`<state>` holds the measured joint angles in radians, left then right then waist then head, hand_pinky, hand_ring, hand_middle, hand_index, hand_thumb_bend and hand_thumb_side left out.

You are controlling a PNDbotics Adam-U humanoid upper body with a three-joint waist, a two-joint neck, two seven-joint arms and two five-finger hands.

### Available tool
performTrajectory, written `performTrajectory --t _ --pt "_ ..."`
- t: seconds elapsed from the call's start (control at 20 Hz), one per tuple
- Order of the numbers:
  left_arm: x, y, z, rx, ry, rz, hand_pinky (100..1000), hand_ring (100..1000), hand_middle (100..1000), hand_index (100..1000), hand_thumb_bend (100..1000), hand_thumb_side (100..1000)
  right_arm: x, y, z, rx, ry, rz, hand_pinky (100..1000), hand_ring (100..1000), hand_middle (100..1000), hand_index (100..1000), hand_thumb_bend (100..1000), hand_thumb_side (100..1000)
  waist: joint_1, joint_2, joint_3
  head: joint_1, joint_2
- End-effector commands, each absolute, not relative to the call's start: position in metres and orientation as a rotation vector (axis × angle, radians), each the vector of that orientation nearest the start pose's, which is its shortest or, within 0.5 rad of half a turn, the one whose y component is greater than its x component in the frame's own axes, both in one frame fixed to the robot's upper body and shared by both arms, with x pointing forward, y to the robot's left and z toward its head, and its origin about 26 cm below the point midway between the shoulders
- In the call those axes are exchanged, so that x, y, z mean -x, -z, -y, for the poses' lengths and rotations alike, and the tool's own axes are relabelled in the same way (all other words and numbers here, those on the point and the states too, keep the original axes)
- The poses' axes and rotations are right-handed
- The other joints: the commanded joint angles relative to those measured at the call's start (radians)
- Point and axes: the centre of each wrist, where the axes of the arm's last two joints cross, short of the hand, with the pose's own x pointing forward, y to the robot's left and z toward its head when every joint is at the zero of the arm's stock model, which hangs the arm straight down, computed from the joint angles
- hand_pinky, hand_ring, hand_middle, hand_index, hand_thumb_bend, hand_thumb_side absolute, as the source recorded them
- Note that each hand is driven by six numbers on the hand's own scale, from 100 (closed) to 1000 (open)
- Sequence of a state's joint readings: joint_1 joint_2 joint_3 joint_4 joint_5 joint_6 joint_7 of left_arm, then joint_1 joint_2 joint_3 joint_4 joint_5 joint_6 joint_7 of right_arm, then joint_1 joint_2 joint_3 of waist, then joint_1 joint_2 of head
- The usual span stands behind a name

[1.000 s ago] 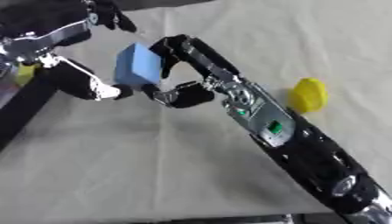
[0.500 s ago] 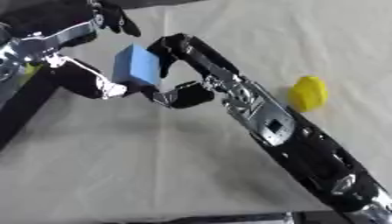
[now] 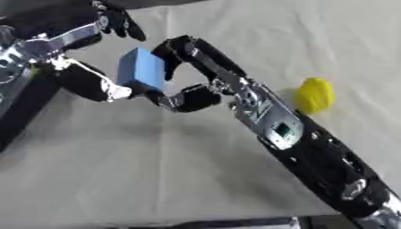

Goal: Pick up the objects with one hand, pass them to the other hand, and then place them into the box on the other side of the table.

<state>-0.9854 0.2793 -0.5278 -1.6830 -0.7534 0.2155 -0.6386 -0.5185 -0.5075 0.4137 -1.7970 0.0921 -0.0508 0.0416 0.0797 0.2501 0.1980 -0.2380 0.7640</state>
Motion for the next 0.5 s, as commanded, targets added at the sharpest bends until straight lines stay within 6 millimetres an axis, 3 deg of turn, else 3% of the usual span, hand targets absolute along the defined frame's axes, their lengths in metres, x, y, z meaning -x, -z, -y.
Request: performTrajectory --t 0.05,0.5 --pt "-0.3407 -0.2922 -0.0657 -0.651 1.811 1.807 784 760 726 805 433 331 -0.3308 -0.1928 0.1920 0.085 -1.044 2.187 634 492 485 541 358 100 0.012 -0.036 -0.001 0.004 0.005" --pt "-0.3468 -0.2866 -0.0645 -0.638 1.810 1.789 776 750 707 774 363 308 -0.3310 -0.1913 0.1930 0.071 -1.052 2.199 632 491 485 541 361 100 0.012 -0.034 -0.003 0.007 0.006"
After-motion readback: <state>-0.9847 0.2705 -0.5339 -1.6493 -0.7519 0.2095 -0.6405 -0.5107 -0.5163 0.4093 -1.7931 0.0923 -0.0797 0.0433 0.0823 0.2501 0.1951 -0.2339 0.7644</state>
